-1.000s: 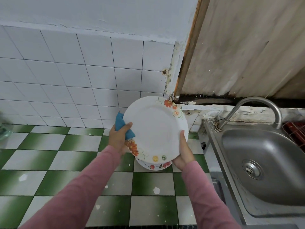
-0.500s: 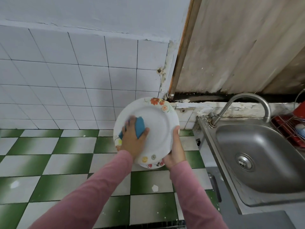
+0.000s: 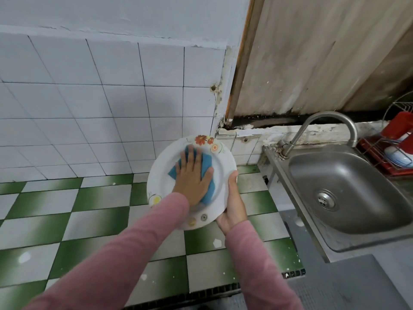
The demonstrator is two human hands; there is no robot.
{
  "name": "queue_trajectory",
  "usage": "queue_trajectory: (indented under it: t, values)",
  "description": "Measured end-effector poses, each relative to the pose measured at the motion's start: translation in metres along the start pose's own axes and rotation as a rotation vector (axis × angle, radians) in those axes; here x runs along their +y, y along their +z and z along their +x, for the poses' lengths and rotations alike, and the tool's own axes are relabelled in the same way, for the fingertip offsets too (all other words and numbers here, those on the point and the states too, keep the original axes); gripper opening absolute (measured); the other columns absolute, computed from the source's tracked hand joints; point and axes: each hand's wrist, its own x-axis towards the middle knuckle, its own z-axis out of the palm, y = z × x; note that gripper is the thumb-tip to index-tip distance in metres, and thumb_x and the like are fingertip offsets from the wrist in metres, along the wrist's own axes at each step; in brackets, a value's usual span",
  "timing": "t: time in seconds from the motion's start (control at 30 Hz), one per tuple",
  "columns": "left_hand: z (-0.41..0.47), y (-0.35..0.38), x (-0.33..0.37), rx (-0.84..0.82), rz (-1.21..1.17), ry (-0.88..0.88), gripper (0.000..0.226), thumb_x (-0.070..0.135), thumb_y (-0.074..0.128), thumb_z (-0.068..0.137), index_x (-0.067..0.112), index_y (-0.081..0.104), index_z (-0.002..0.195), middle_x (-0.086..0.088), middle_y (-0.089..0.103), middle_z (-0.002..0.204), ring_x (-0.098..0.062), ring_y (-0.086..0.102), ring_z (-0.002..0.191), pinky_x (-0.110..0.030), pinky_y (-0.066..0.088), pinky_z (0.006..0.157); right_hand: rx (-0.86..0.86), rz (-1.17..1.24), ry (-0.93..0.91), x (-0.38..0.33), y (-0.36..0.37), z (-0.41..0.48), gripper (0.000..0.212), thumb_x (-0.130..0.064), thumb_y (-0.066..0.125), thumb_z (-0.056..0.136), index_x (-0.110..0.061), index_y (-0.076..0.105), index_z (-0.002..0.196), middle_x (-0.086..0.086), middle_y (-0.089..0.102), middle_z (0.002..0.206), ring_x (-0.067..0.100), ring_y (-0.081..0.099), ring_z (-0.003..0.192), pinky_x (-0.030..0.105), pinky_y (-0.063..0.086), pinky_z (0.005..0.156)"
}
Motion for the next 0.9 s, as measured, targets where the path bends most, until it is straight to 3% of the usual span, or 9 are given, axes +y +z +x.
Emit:
queue_trajectory:
  t: [0.17, 0.27, 0.4, 0.47, 0.53, 0.6, 0.67, 0.77, 0.9]
  values:
    - [-0.036, 0.009, 0.011, -0.182, -0.094, 0.283, 0.060, 0.039, 0.025, 0.106, 0.027, -0.009, 0.154, 0.011, -0.025, 0.159, -0.009, -0.028, 0.144, -0.032, -0.017, 0.119, -0.009, 0.044, -0.089, -0.014, -0.002, -0.003, 0.073, -0.067, 0.029, 0.095, -0.010, 0.061, 0.129, 0.018, 0.065, 0.130, 0.031, 0.065, 0.117, 0.045, 0.055, 0.097]
    - [-0.028, 0.012, -0.007, -0.156, -0.014, 0.214, 0.060, 0.042, 0.024, 0.106, 0.034, -0.018, 0.148, 0.013, -0.029, 0.155, -0.009, -0.025, 0.146, -0.032, -0.015, 0.120, -0.023, 0.017, -0.119, -0.025, -0.011, -0.013, 0.072, -0.067, 0.028, 0.095, -0.013, 0.058, 0.132, 0.014, 0.065, 0.131, 0.030, 0.064, 0.119, 0.047, 0.050, 0.102]
    - [-0.019, 0.020, 0.006, -0.149, 0.000, 0.168, 0.056, 0.040, 0.020, 0.106, 0.030, -0.016, 0.148, 0.006, -0.020, 0.161, -0.014, -0.016, 0.149, -0.030, -0.013, 0.120, 0.073, -0.058, -0.208, -0.046, -0.034, -0.027, 0.078, -0.069, 0.049, 0.086, -0.017, 0.048, 0.144, 0.012, 0.059, 0.140, 0.034, 0.058, 0.127, 0.054, 0.041, 0.110]
    - [-0.018, 0.026, 0.032, -0.163, -0.136, 0.173, 0.056, 0.039, 0.022, 0.106, 0.025, -0.001, 0.155, 0.005, -0.006, 0.164, -0.014, -0.005, 0.151, -0.031, -0.006, 0.122, 0.148, -0.068, -0.236, -0.063, -0.049, -0.037, 0.078, -0.065, 0.061, 0.084, -0.018, 0.048, 0.145, 0.012, 0.060, 0.138, 0.035, 0.059, 0.125, 0.057, 0.043, 0.109]
    - [-0.017, 0.034, 0.065, -0.164, -0.384, 0.073, 0.057, 0.045, 0.027, 0.105, 0.023, 0.018, 0.156, 0.001, 0.021, 0.162, -0.019, 0.022, 0.147, -0.037, 0.012, 0.123, 0.214, -0.091, -0.257, -0.086, -0.071, -0.050, 0.055, -0.046, 0.065, 0.092, -0.017, 0.054, 0.138, 0.011, 0.069, 0.126, 0.032, 0.067, 0.113, 0.053, 0.053, 0.097]
    - [-0.017, 0.042, 0.105, -0.156, -0.629, -0.055, 0.057, 0.053, 0.031, 0.101, 0.022, 0.036, 0.149, -0.005, 0.048, 0.146, -0.023, 0.047, 0.128, -0.040, 0.033, 0.115, 0.298, -0.166, -0.305, -0.114, -0.094, -0.071, 0.028, -0.023, 0.060, 0.098, -0.017, 0.061, 0.125, 0.008, 0.075, 0.109, 0.025, 0.073, 0.093, 0.040, 0.060, 0.075]
    - [-0.014, 0.053, 0.150, -0.148, -0.799, -0.130, 0.052, 0.052, 0.034, 0.102, 0.018, 0.045, 0.140, -0.005, 0.055, 0.128, -0.023, 0.054, 0.113, -0.034, 0.039, 0.104, 0.394, -0.230, -0.351, -0.145, -0.118, -0.095, 0.024, -0.018, 0.058, 0.098, -0.019, 0.062, 0.121, 0.009, 0.073, 0.107, 0.024, 0.070, 0.088, 0.033, 0.058, 0.064]
    - [-0.008, 0.079, 0.217, -0.192, -0.885, -0.163, 0.049, 0.053, 0.035, 0.102, 0.018, 0.051, 0.133, -0.006, 0.058, 0.122, -0.023, 0.057, 0.107, -0.033, 0.041, 0.097, 0.515, -0.279, -0.433, -0.195, -0.155, -0.136, 0.022, -0.021, 0.057, 0.099, -0.022, 0.061, 0.121, 0.007, 0.069, 0.108, 0.025, 0.065, 0.092, 0.034, 0.056, 0.067]
    - [-0.003, 0.125, 0.315, -0.328, -1.048, -0.174, 0.057, 0.062, 0.043, 0.093, 0.016, 0.062, 0.121, -0.013, 0.069, 0.113, -0.029, 0.066, 0.100, -0.045, 0.051, 0.096, 0.613, -0.363, -0.562, -0.268, -0.212, -0.191, 0.019, -0.023, 0.056, 0.099, -0.026, 0.062, 0.117, 0.007, 0.066, 0.115, 0.027, 0.063, 0.099, 0.040, 0.057, 0.078]
